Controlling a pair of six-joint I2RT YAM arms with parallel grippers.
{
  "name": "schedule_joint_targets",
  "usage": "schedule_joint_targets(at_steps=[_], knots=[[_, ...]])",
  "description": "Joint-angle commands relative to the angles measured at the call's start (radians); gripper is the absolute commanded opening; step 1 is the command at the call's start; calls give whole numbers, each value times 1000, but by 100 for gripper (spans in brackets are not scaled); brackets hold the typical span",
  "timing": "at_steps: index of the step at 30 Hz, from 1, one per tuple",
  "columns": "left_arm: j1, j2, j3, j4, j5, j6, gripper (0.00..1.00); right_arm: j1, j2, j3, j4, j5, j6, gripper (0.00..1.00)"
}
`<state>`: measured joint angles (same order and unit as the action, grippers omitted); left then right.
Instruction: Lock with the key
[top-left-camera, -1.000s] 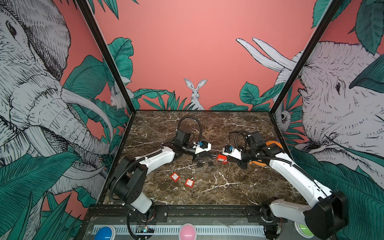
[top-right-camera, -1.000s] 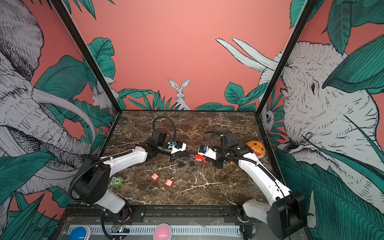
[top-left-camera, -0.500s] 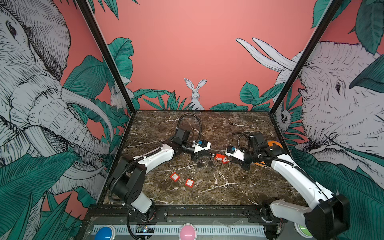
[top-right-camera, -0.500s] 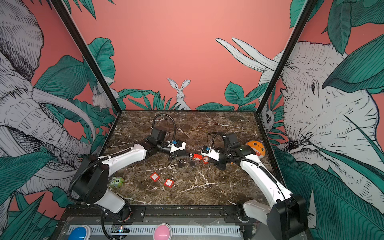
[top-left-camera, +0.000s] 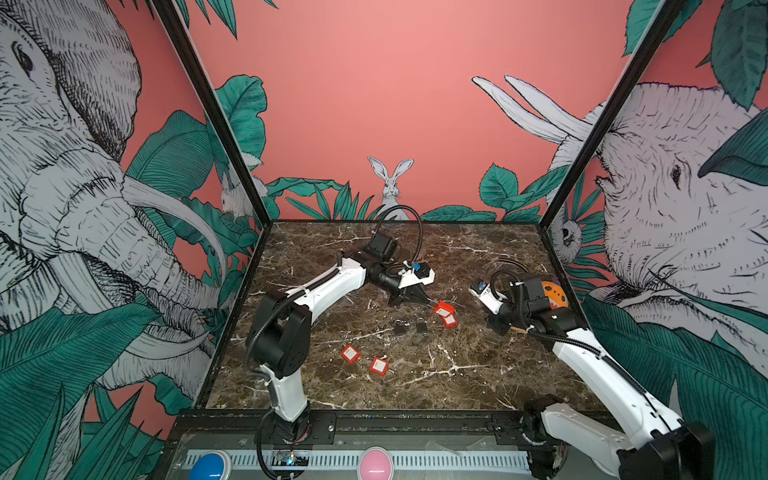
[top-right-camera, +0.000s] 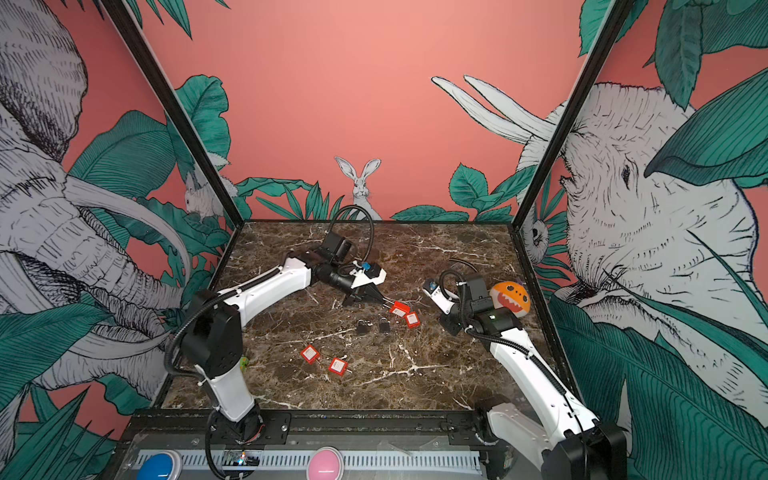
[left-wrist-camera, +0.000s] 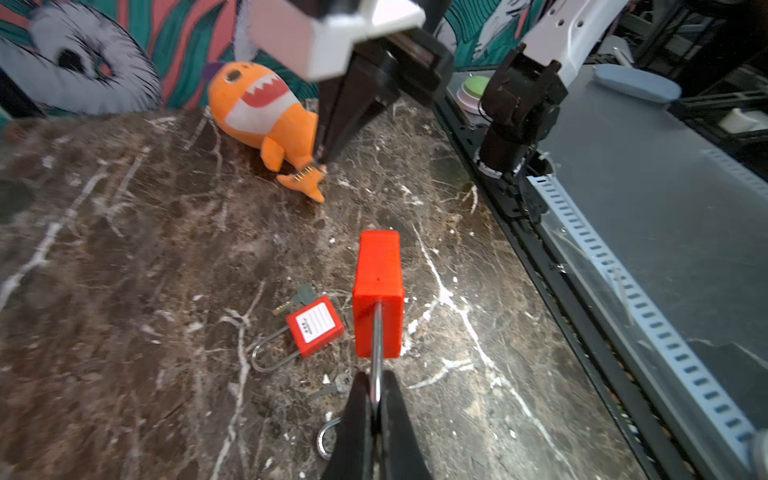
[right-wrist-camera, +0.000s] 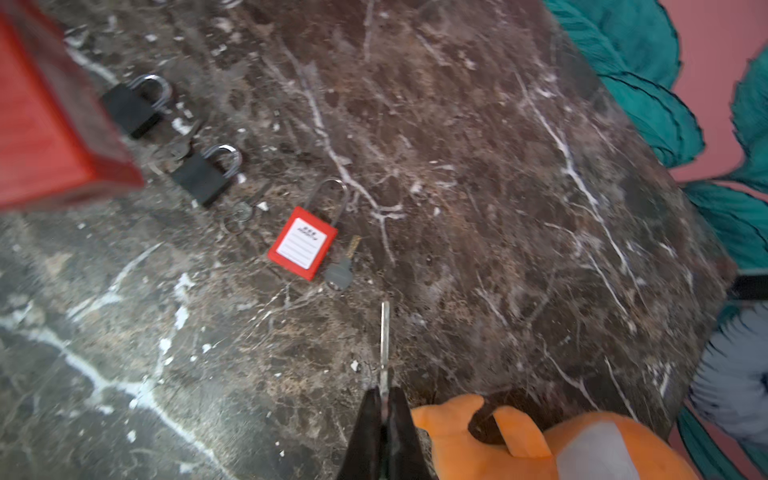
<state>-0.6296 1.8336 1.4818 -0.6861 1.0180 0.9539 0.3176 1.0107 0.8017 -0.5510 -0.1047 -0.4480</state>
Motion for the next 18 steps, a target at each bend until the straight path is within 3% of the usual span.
schedule_joint_targets(at_steps=[1,7,18], knots=[[-51,71,108,-303,-3,99,0,-8,-34,14,21,124,151,0],[-120,236,312,-561,-25,184,0,-9,-134,-15,-21,183,216,0],[-215,504,601,-804,-143,173,0,-9,-270,-61,-90,168,238,0]])
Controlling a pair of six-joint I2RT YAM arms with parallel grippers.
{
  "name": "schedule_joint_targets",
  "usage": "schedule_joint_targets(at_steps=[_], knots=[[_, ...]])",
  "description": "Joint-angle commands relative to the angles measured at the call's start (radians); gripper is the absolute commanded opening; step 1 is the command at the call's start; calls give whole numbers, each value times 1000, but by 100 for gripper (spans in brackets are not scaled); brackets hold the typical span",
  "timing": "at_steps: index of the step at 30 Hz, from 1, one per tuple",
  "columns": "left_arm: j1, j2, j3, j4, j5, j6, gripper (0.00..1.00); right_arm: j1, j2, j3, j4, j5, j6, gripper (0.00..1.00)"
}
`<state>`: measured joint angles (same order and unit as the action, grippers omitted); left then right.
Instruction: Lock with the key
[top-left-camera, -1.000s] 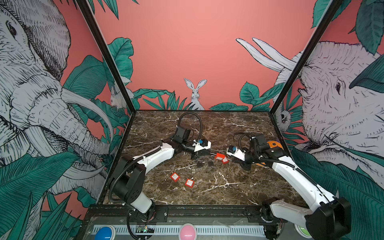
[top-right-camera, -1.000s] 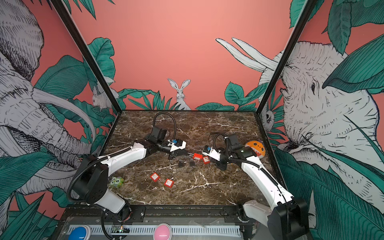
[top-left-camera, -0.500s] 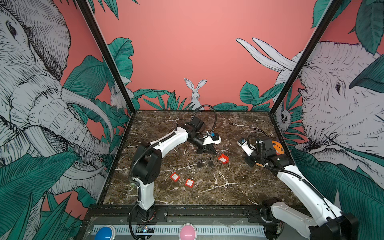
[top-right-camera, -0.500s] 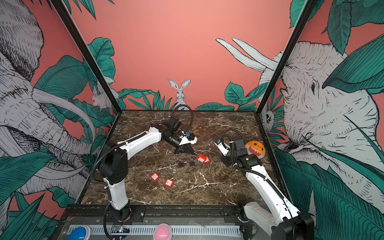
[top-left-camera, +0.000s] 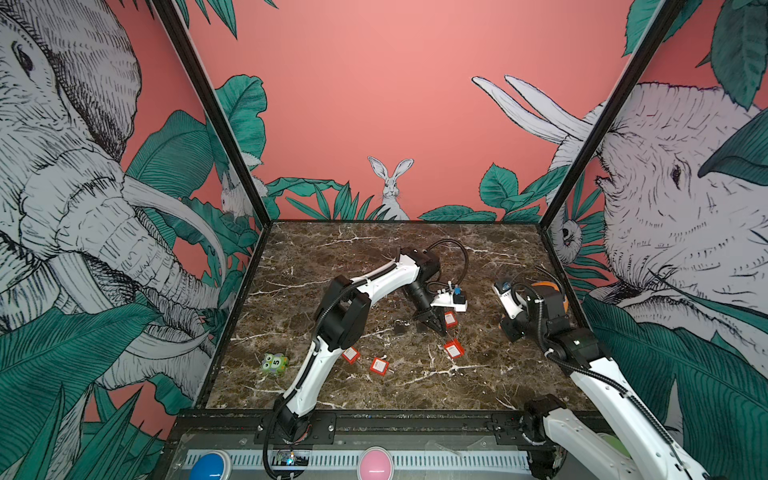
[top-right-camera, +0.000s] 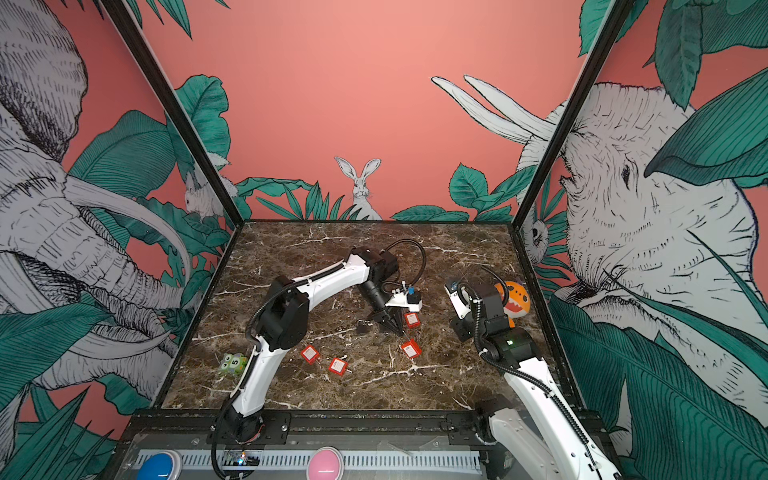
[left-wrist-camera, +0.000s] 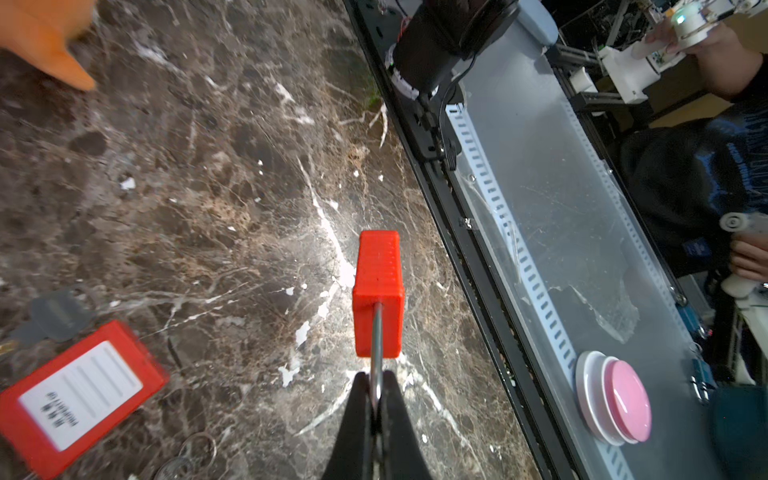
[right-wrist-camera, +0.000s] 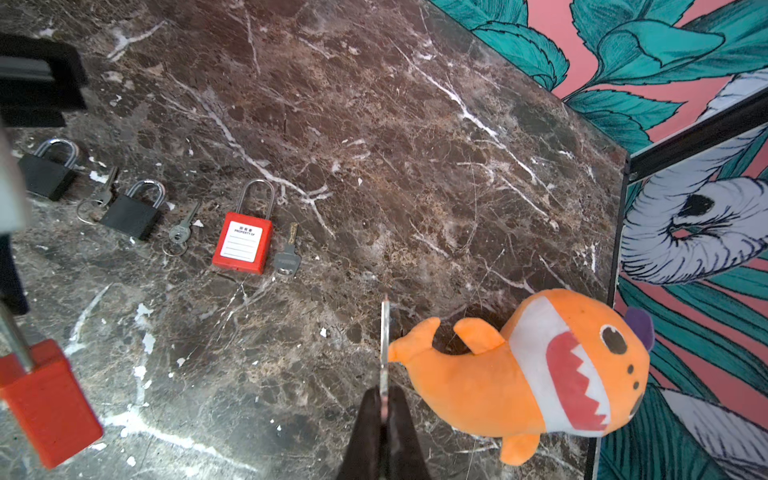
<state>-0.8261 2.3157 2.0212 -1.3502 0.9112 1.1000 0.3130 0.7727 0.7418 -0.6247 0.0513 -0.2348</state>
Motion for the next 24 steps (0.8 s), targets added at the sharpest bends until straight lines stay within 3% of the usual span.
schedule_joint_targets(at_steps=[1,24], knots=[[-25,45,88,-162,-46,26,0,-5,-40,-3,-18,8,26,0],[-93,230,275,-84,-193,-148,0,-5,-7,-28,15,-80,54,0]])
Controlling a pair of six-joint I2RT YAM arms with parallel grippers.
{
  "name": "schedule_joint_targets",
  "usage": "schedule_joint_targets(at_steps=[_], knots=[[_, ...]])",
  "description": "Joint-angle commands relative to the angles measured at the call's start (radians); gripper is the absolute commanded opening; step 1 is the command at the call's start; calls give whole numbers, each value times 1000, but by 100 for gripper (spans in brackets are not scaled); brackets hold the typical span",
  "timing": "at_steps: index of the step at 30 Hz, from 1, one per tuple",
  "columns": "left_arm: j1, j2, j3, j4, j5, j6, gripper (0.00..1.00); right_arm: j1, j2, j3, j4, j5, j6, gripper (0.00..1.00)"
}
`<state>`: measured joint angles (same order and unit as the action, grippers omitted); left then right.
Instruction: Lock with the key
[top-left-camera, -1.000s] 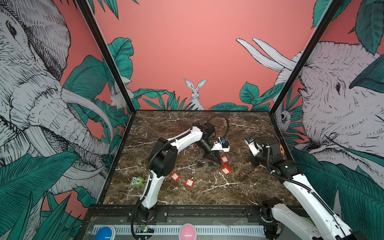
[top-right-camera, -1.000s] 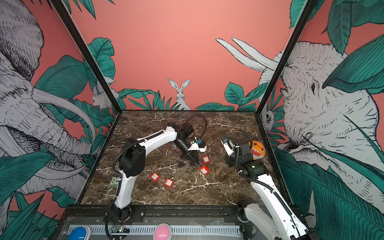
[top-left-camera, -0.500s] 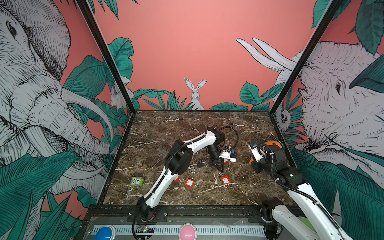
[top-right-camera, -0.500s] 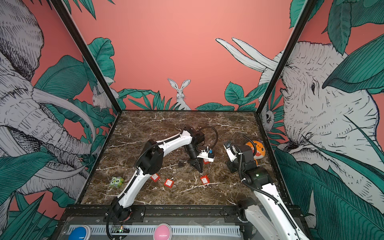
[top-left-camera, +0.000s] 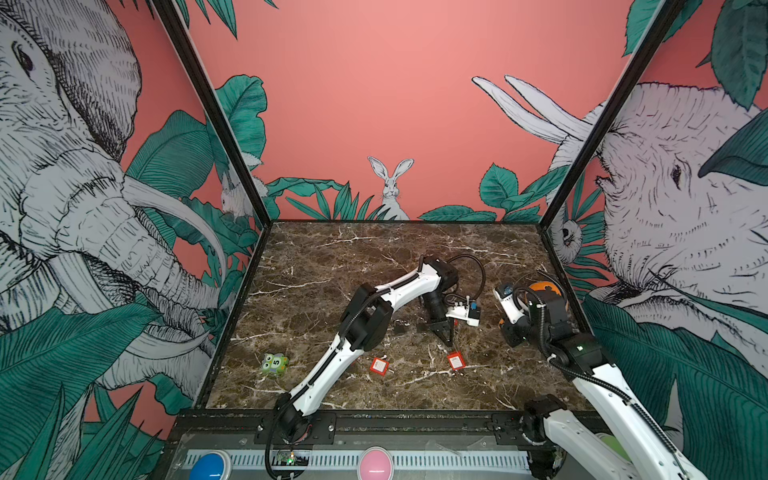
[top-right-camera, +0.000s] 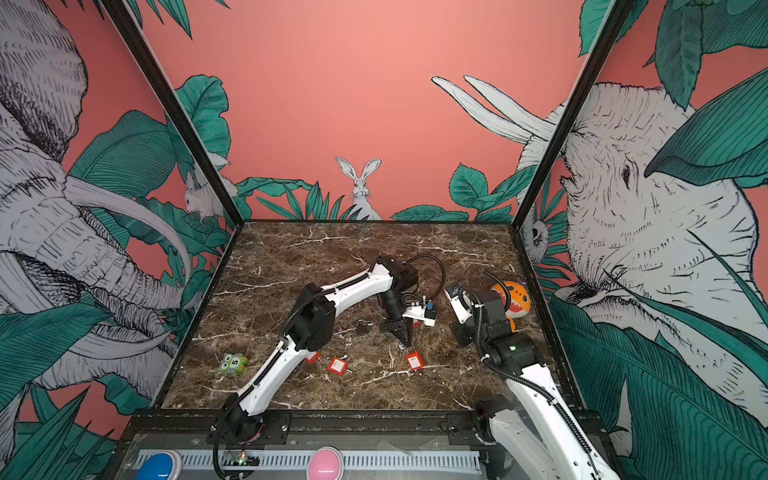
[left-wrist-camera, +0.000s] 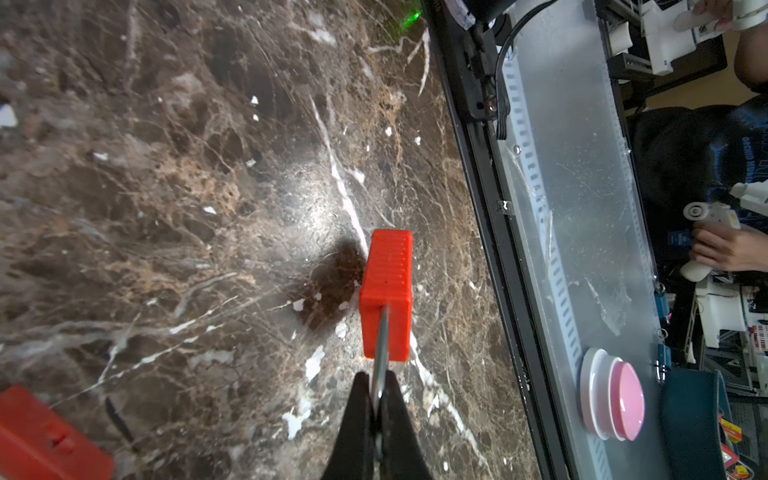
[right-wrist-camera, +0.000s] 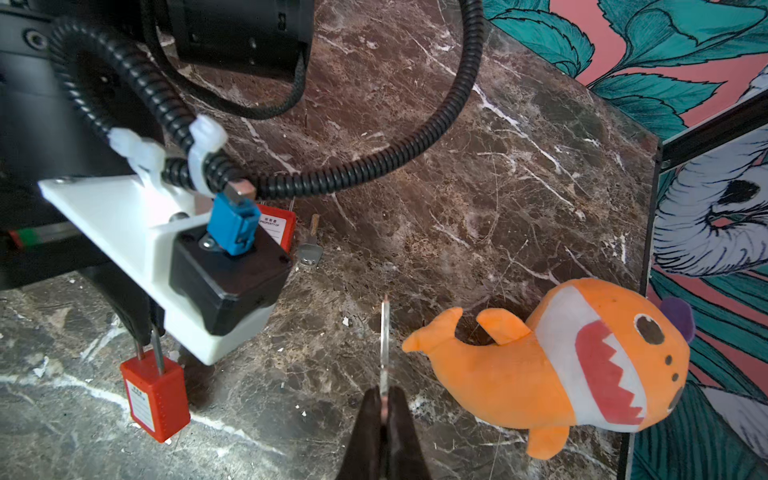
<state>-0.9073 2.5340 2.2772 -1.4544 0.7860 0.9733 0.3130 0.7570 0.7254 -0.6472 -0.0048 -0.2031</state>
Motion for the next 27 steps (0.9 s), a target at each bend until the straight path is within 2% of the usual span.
schedule_joint_targets(at_steps=[1,5,8,20,27], knots=[[-14,10,19,26,-75,-22,0,-5,14,-15,44,-31,23,0],[-17,8,11,61,-103,-40,0,-5,31,-23,61,-41,25,0],[-18,8,7,89,-118,-54,7,-5,42,-24,70,-43,25,0],[-18,0,5,172,-146,-92,16,-5,75,-39,104,-55,34,0],[-16,-53,-21,218,-153,-94,27,-4,85,-28,107,-55,45,0]])
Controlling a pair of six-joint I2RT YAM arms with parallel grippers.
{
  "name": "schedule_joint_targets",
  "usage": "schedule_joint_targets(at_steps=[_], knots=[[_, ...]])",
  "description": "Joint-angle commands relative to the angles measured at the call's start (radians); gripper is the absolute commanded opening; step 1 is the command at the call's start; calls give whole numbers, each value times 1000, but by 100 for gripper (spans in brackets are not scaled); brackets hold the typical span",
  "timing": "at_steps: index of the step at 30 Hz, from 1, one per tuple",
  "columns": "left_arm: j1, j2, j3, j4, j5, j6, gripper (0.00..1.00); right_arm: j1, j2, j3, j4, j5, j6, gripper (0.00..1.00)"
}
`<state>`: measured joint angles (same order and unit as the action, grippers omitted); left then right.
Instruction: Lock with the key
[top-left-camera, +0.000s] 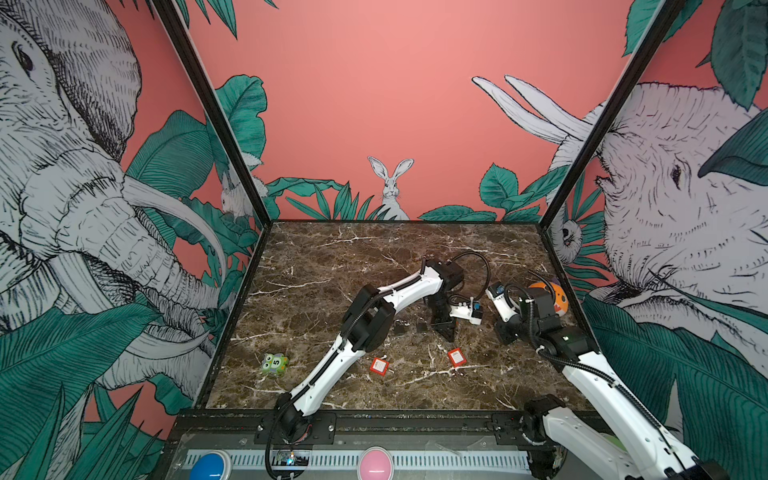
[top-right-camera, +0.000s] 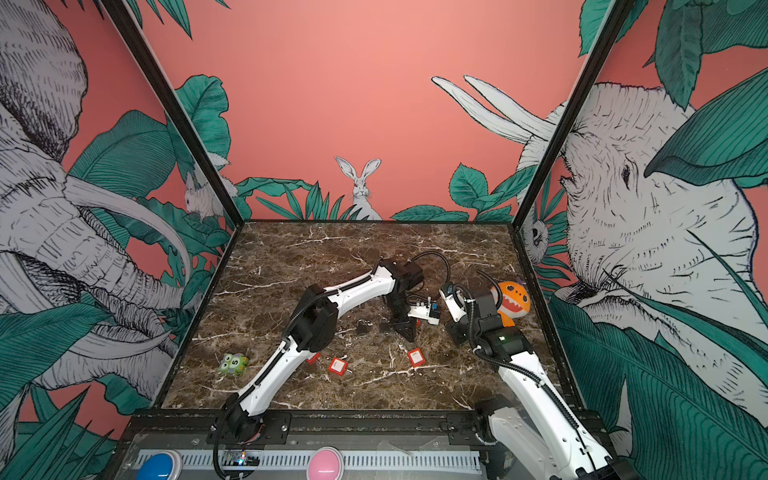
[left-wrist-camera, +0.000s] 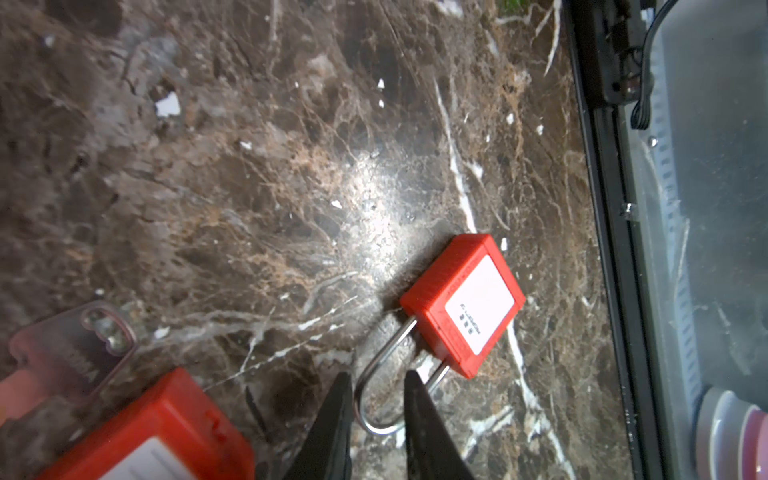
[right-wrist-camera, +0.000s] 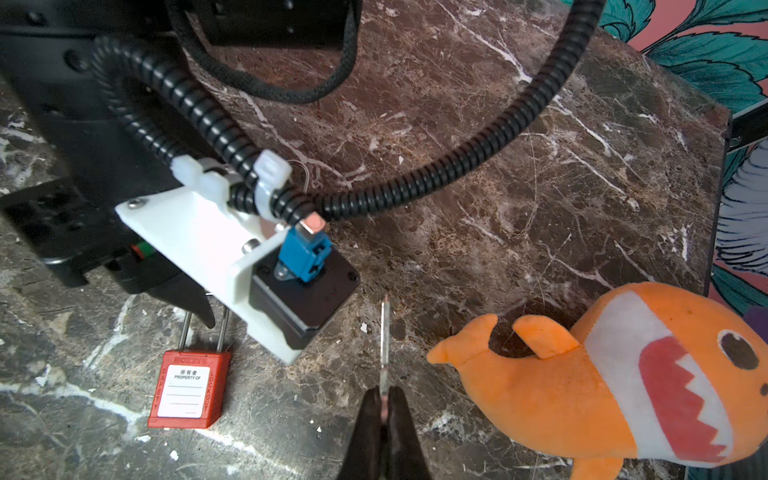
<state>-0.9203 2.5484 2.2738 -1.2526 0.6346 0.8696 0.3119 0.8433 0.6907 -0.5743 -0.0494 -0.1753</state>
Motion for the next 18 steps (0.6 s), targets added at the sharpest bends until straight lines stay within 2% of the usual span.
schedule_joint_targets(at_steps=[1,4,9,11,14,18], knots=[[-3,-80,-22,28,-5,7,30,-4,-1,8,33,-11,19,0],[3,-119,-35,53,-7,2,37,-4,-2,26,16,-12,24,0],[37,-219,-98,107,14,-17,40,-3,-30,71,-24,32,60,0],[68,-281,-165,159,40,-41,40,-3,-48,74,-23,26,95,0],[133,-424,-351,322,97,-104,40,0,-47,70,-9,-2,141,0],[212,-599,-579,523,150,-181,40,15,16,63,28,-57,208,0]])
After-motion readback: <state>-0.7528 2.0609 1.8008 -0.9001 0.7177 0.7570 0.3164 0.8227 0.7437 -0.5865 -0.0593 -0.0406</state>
